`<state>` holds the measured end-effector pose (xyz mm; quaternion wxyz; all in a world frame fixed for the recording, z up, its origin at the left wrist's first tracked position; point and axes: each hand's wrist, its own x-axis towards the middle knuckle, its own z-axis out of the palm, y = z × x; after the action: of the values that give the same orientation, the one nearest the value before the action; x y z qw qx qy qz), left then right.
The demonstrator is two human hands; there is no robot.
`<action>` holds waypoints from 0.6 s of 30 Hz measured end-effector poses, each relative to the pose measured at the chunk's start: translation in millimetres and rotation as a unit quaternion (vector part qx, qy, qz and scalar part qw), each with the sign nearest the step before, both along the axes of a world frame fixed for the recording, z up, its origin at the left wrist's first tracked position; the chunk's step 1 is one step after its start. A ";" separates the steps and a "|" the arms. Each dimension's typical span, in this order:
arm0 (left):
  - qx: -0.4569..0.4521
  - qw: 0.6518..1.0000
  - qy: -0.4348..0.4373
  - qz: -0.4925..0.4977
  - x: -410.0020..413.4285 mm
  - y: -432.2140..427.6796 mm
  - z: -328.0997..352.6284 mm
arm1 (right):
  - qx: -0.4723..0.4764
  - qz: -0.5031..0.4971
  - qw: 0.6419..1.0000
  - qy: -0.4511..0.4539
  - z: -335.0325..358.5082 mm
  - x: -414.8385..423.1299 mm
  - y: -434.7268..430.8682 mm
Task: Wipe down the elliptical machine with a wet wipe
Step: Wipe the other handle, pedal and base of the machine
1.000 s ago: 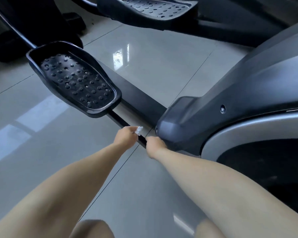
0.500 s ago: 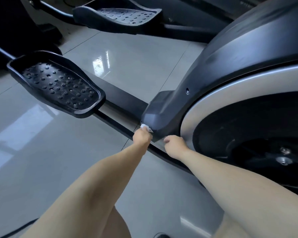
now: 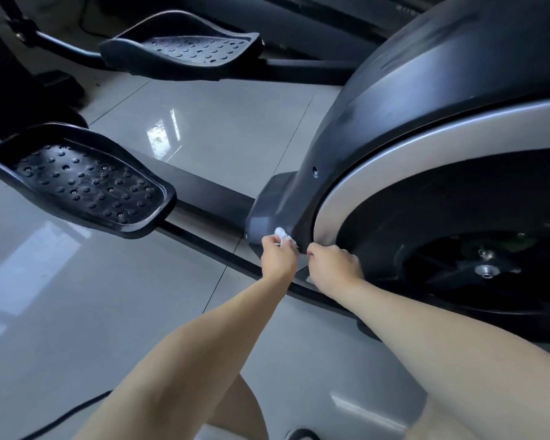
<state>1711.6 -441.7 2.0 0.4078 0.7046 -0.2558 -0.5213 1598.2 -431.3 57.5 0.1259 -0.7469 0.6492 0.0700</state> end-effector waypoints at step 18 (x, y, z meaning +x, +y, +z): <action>-0.061 0.996 0.033 0.055 -22.5 17.2 12.7 | -0.116 -0.069 0.990 -0.041 21.7 -13.5 2.9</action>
<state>1689.1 -424.5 14.7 0.4865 0.6735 -0.2346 -0.5046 1584.7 -428.5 79.2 0.0696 -0.7120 0.6973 -0.0456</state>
